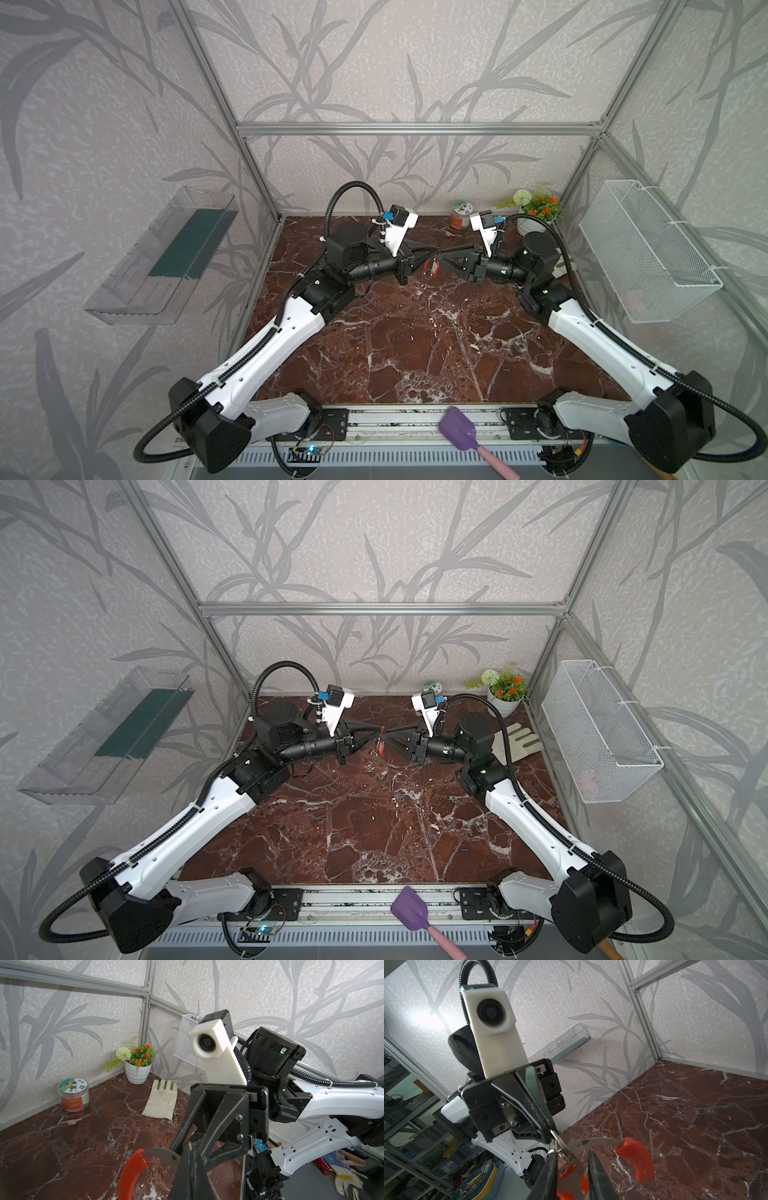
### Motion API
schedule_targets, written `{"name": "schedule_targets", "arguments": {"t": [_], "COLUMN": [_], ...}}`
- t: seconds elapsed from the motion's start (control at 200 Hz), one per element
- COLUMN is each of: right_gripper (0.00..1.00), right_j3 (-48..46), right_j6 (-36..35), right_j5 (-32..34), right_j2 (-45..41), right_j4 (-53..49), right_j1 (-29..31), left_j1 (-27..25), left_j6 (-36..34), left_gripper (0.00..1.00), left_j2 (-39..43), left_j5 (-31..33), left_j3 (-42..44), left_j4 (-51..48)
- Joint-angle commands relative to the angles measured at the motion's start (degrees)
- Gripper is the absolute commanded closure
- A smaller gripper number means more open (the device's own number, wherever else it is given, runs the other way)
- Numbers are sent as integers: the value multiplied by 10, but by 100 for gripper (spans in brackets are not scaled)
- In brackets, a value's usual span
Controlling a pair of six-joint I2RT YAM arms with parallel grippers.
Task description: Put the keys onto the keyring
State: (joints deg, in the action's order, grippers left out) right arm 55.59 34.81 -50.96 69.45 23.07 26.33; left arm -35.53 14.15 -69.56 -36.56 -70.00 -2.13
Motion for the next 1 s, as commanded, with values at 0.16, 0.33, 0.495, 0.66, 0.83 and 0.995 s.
{"name": "schedule_targets", "arguments": {"t": [0.16,0.33,0.495,0.66,0.83,0.995], "right_gripper": [76,77,82,92,100,100], "right_j3": [20,21,24,29,29,39], "right_j6": [-13,-3,3,9,-13,-53], "right_j5": [11,0,-8,-26,-27,-26], "right_j2": [-3,4,7,11,1,-12], "right_j4": [28,34,40,42,13,-42], "right_j1": [3,3,3,3,3,2], "left_j1": [-2,-2,-2,-2,-2,-1], "left_j6": [2,3,4,5,3,-5], "left_gripper": [100,100,100,100,100,94], "left_j2": [3,3,0,-2,-3,-1], "left_j5": [-12,-13,-18,-18,-9,-5], "left_j3": [-13,-13,-14,-17,-22,-26], "left_j4": [9,8,9,6,-8,-26]}}
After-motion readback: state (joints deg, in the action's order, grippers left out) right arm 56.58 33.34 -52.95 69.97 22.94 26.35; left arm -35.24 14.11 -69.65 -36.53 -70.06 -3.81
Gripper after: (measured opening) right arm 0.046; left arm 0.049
